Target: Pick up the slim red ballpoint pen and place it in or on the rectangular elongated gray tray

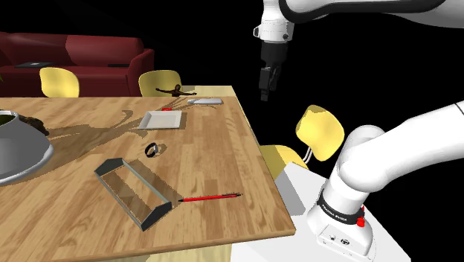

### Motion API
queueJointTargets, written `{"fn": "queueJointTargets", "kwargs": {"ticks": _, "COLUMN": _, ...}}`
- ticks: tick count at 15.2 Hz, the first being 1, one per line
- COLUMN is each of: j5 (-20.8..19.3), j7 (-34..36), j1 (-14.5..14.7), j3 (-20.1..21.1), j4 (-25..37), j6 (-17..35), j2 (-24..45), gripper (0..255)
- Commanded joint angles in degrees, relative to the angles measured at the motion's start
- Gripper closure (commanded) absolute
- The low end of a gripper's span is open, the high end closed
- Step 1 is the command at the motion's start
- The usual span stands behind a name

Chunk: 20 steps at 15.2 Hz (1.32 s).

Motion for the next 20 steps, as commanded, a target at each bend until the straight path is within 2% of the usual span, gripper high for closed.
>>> {"fn": "queueJointTargets", "kwargs": {"ticks": 1, "j5": 0.00, "j7": 0.00, "j1": 0.00, "j3": 0.00, "j4": 0.00, "j6": 0.00, "j2": 0.00, "gripper": 0}}
{"fn": "queueJointTargets", "kwargs": {"ticks": 11, "j5": 5.92, "j7": -3.19, "j1": 8.46, "j3": 5.65, "j4": -11.30, "j6": 13.03, "j2": 2.49, "gripper": 0}}
{"fn": "queueJointTargets", "kwargs": {"ticks": 20, "j5": 11.75, "j7": -6.28, "j1": 16.89, "j3": 11.65, "j4": -18.40, "j6": 25.90, "j2": 8.57, "gripper": 0}}
